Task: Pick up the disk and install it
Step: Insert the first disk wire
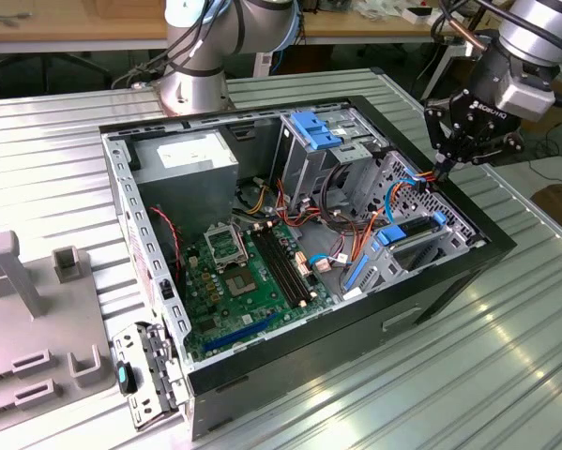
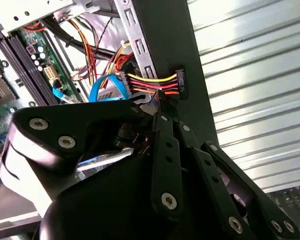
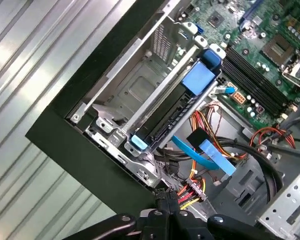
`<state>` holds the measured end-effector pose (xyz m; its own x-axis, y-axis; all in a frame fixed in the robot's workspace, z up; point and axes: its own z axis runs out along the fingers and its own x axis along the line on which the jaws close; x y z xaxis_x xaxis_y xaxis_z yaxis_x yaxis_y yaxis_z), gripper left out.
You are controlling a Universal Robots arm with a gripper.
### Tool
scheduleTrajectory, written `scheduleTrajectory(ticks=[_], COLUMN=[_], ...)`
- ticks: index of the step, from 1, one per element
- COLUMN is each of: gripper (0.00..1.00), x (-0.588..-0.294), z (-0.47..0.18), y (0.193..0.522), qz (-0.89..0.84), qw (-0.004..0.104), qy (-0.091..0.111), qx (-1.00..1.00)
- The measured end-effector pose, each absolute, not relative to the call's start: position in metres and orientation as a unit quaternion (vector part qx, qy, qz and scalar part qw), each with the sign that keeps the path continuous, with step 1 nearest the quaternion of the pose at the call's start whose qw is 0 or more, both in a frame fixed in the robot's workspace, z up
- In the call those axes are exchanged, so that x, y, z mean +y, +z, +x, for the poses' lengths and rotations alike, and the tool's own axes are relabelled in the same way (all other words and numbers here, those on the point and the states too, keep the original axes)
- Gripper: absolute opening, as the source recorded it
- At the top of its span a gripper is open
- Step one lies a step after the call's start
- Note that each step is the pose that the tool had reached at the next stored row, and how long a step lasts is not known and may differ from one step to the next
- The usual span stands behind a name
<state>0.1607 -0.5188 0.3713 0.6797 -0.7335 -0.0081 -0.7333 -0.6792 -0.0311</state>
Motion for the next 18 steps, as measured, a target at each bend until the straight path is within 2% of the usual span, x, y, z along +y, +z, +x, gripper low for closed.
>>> scheduleTrajectory(ticks=[15, 18], gripper=[0.11, 0.11], x=[-0.5188, -0.5187], z=[0.1639, 0.1643], y=[0.3708, 0.3715], qz=[-0.975, -0.977], qw=[0.016, 0.01], qy=[0.001, -0.003], qx=[0.221, 0.212])
